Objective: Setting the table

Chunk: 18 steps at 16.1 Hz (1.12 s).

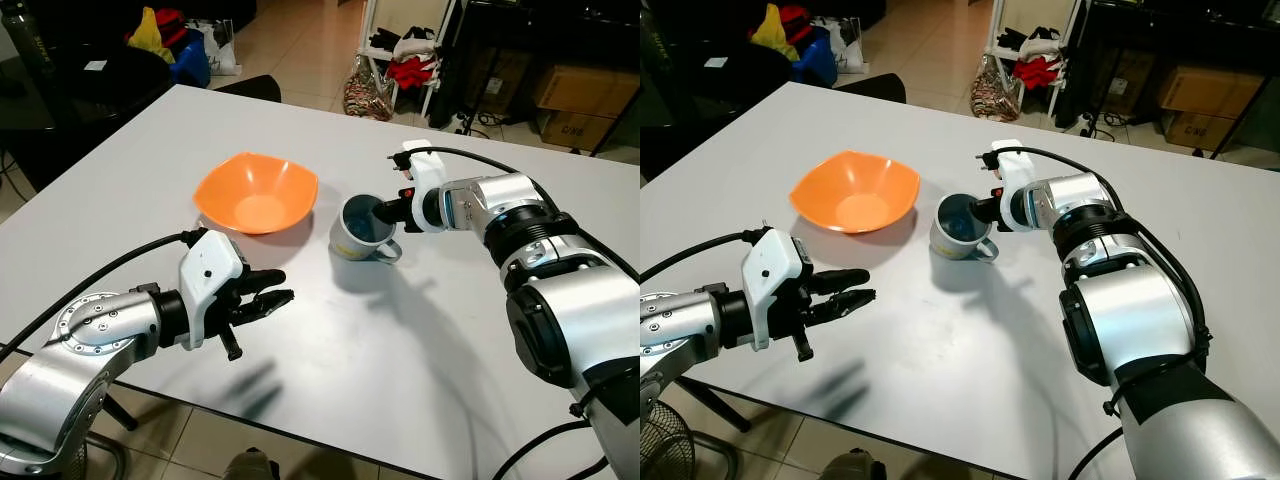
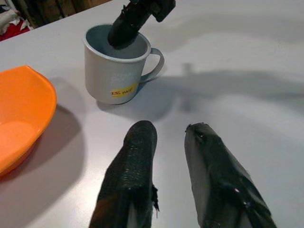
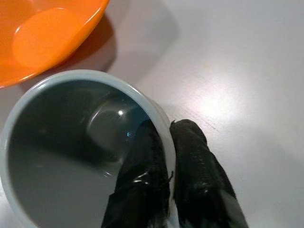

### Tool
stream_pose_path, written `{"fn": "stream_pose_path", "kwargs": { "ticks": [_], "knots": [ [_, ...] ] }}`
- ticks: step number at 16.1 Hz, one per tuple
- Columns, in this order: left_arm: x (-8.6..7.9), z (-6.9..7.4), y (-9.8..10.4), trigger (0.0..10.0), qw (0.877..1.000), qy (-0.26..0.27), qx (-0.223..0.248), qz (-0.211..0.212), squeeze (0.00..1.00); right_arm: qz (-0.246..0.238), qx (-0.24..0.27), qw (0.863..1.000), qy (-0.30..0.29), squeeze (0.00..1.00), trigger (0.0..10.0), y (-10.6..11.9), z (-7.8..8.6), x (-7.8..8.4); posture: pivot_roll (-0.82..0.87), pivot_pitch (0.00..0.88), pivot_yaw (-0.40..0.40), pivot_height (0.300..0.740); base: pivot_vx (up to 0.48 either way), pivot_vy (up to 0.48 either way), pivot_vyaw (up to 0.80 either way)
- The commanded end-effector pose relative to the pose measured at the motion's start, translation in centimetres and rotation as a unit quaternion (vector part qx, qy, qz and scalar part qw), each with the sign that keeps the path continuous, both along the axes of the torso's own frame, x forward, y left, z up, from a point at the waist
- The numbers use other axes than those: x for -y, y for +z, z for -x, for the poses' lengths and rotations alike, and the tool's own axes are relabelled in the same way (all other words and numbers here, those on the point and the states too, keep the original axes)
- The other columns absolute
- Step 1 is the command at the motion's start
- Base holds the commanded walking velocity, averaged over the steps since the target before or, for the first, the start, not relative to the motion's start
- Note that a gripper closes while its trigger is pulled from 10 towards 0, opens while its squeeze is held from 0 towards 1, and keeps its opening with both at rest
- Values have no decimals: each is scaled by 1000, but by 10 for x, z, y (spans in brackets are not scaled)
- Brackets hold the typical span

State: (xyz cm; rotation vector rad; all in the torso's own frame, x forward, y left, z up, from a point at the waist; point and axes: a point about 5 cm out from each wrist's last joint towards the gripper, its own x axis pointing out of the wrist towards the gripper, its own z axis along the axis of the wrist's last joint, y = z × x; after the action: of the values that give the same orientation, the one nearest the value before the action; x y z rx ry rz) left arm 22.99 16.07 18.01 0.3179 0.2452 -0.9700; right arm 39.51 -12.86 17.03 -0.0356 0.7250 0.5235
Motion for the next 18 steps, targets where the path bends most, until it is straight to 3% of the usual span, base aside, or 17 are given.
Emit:
{"fn": "stream_pose_path", "kwargs": {
  "ticks": [1,9,12,13,14,15,16,18],
  "knots": [
    [2,2,2,10000,1000,-8,3,-6,0,-5,15,1000,-9,859,10000,7,-3,-1,229,0,-39,727,0,0,0],
    [-2,-2,1,10000,1000,-2,7,-16,0,-33,47,998,-17,890,10000,22,-9,5,230,0,-36,727,0,0,0],
    [-7,-1,10,10000,1000,14,18,8,0,-70,75,995,11,780,10000,51,-12,14,231,0,-40,727,0,0,0],
    [-9,0,12,10000,999,21,20,23,0,-96,132,987,15,0,10000,68,-14,20,223,0,-35,727,0,0,0],
    [-8,0,13,10000,999,24,21,32,0,-111,200,973,13,0,10000,80,-13,24,219,0,-33,727,0,0,0],
    [-8,0,13,10000,999,23,21,34,0,-114,226,967,11,0,10000,84,-11,26,219,0,-33,727,0,0,0],
    [0,2,11,10000,999,21,17,47,0,-115,286,951,13,0,10000,85,5,27,204,0,-22,727,0,0,0],
    [7,4,10,10000,997,33,18,64,0,-125,331,935,6,0,10000,76,34,24,190,0,-12,727,0,0,0]
  ]
}}
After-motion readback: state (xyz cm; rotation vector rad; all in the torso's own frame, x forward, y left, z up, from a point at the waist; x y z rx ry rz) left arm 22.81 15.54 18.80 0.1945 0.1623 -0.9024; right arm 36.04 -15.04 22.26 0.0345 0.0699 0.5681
